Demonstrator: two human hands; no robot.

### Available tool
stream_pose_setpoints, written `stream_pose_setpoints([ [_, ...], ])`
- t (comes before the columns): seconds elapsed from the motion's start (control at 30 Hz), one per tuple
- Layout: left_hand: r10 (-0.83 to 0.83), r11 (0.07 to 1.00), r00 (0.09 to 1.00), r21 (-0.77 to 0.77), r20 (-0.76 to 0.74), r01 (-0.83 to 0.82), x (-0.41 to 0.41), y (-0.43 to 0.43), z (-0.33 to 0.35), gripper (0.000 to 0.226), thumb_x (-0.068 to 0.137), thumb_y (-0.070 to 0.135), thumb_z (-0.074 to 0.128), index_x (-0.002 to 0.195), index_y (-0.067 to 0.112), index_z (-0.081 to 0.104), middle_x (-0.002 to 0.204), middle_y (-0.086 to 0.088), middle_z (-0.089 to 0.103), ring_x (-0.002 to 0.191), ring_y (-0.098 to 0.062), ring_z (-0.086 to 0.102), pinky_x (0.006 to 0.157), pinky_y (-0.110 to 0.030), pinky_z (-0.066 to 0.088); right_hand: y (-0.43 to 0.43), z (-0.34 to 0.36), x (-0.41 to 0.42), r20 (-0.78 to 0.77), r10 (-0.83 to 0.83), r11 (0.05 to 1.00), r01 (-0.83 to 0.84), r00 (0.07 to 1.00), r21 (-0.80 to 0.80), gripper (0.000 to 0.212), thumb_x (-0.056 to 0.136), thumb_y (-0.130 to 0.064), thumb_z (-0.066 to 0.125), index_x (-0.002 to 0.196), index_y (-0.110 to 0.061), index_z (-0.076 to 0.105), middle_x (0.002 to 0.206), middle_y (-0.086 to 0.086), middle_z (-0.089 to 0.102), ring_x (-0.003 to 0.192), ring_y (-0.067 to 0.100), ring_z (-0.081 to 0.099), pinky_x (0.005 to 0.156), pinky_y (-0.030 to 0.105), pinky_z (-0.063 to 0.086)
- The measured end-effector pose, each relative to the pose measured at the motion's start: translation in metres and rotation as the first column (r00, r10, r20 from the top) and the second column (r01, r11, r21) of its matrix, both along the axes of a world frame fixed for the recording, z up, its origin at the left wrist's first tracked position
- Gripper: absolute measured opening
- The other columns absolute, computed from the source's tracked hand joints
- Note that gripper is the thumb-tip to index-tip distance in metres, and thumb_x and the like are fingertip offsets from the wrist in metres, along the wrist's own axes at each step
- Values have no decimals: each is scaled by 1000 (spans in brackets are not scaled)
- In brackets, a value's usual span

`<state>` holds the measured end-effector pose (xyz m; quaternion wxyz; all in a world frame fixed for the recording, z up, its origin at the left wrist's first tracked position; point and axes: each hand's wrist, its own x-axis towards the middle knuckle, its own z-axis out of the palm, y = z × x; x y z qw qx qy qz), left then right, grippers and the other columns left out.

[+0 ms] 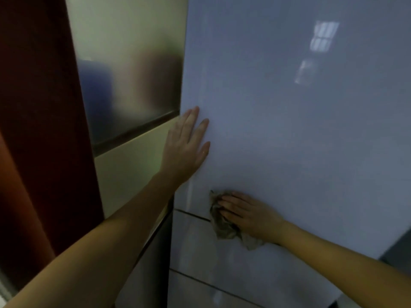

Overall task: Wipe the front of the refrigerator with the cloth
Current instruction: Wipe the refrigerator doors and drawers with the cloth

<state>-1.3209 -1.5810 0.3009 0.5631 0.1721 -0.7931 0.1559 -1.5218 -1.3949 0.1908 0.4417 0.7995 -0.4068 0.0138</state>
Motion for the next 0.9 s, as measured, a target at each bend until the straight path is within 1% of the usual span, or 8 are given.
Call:
stream_pose_setpoints([
  [0.17, -71, 996, 997, -52, 25, 72, -33, 42, -12, 51, 99, 31, 59, 144, 7, 52, 156, -22, 42, 146, -36, 39, 110, -46, 41, 60, 1, -36, 23, -49, 998, 48, 999, 43, 27, 109, -12, 48, 124, -10, 71, 143, 11, 62, 134, 26, 58, 124, 42, 32],
  [0.23, -85, 995, 996, -46, 11, 86, -47, 56, -18, 51, 99, 31, 59, 143, 8, 54, 155, -23, 42, 146, -37, 39, 111, -47, 40, 93, 9, -52, 47, -91, 993, 87, 995, 73, 32, 111, -11, 41, 128, -9, 68, 145, 12, 61, 136, 27, 56, 122, 43, 35],
  [0.3, -60, 998, 998, -15, -5, 60, -57, 65, -23, 52, 99, 33, 59, 145, 9, 52, 157, -22, 40, 148, -38, 35, 115, -50, 37, 126, 20, -72, 58, -134, 989, 130, 989, 75, 31, 110, -11, 44, 132, -9, 66, 148, 12, 58, 139, 27, 53, 120, 45, 39],
  [0.43, -15, 999, 1000, 45, -16, 16, -68, 75, -28, 58, 99, 33, 56, 149, 8, 44, 160, -24, 32, 151, -41, 27, 119, -55, 31, 175, 43, -102, 88, -182, 983, 184, 979, -23, 29, 108, -11, 51, 133, -11, 68, 147, 11, 59, 139, 24, 51, 124, 42, 34],
  [0.53, -11, 994, 1000, 108, -8, 12, -66, 85, -28, 58, 100, 33, 53, 150, 6, 41, 162, -25, 28, 152, -41, 24, 120, -51, 27, 184, 48, -108, 106, -157, 982, 167, 982, -91, 27, 107, -12, 55, 129, -12, 71, 142, 9, 63, 134, 23, 54, 120, 40, 40],
  [0.67, -17, 981, 997, 193, 71, 3, -60, 104, -34, 60, 101, 36, 49, 153, 7, 38, 165, -22, 22, 155, -37, 19, 124, -40, 18, 180, 38, -107, 158, -138, 981, 157, 978, -115, 28, 104, -13, 59, 131, -11, 69, 144, 10, 61, 136, 25, 52, 123, 40, 35],
  [0.8, 10, 977, 995, 210, 102, -31, -58, 116, -35, 59, 101, 37, 48, 153, 9, 38, 165, -20, 22, 154, -36, 21, 120, -46, 27, 176, 42, -103, 196, -91, 990, 110, 976, -87, 31, 104, -13, 59, 134, -9, 66, 146, 13, 59, 138, 28, 53, 121, 45, 39],
  [0.9, 17, 977, 995, 208, 98, -37, -63, 123, -28, 59, 102, 35, 48, 153, 9, 37, 165, -21, 23, 154, -37, 22, 121, -46, 26, 165, 43, -97, 209, -56, 997, 68, 976, -48, 29, 106, -11, 55, 132, -7, 67, 144, 14, 60, 137, 30, 55, 118, 47, 42],
])
